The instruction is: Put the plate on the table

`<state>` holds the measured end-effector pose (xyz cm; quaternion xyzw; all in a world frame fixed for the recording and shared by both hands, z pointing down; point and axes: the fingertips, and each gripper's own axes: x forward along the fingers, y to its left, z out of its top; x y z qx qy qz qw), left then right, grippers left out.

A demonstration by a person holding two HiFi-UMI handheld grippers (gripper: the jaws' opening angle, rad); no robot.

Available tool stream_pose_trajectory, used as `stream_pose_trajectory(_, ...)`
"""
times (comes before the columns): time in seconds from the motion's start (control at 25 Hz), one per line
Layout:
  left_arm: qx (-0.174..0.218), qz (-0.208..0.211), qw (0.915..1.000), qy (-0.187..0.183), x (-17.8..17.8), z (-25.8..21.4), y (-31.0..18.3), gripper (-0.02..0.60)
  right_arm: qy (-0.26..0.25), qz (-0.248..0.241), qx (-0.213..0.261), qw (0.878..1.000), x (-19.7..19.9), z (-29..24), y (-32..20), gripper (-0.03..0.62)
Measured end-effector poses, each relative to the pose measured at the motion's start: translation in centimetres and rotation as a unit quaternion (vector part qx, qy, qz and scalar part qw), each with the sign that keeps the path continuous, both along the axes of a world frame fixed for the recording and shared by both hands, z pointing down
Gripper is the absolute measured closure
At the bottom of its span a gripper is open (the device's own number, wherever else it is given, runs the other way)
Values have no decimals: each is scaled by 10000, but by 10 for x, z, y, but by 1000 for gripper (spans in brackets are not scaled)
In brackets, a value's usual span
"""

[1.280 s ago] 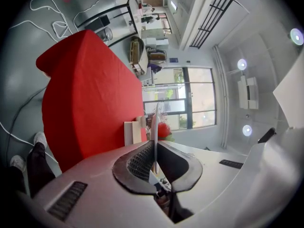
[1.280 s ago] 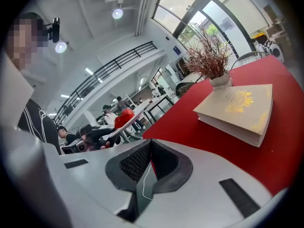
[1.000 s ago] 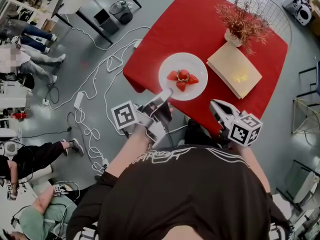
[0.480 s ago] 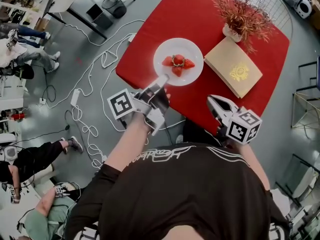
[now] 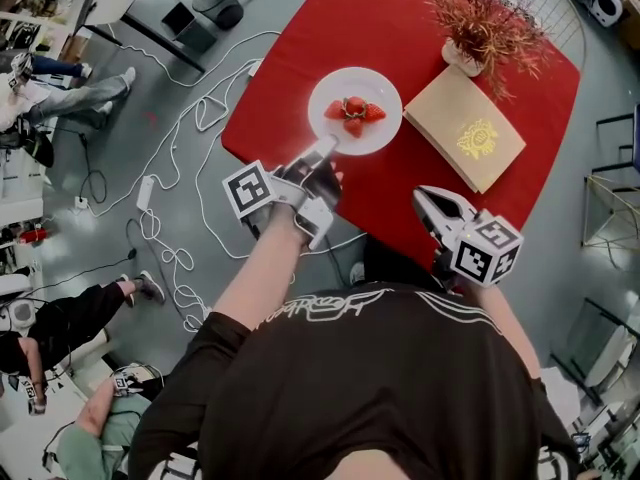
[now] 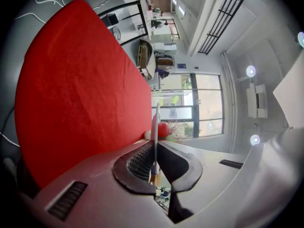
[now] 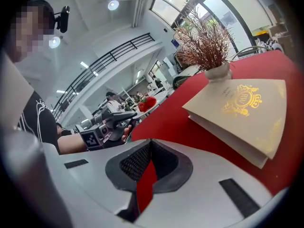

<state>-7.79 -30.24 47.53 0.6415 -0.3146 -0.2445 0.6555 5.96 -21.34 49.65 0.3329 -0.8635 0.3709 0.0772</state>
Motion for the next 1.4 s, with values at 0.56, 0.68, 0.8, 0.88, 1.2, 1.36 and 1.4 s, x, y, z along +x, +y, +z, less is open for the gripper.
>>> stream_pose_trajectory(0.56,-748,-30,9950,-665,-3,73,-12,563,201,-122,-75,9997,0,16,3,586)
stream_pose_trajectory(0.68,-823,-5,9937,-757,-3,80,-14,563,197,-112,-64,9997,0,15,2,586)
stream_pose_trajectory(0.8,-873,5,9929,-810,-3,85,-15,563,169,-55,-33,9998,2,14,1,586)
stream_pose_trajectory(0.88,-893,9,9927,-807,-3,87,-15,563,137,-3,-8,9999,3,13,1,586)
stream_pose_trajectory(1.2,-1047,-37,9915,-778,-3,91,-14,561,109,85,3,9999,6,13,0,586)
stream_pose_trajectory(1.36,-1016,15,9932,-570,3,87,-13,478,46,94,2,9999,6,11,1,586)
stream_pose_trajectory(1.4,-923,2,9944,-506,3,85,-14,444,20,105,-10,9999,5,11,2,586)
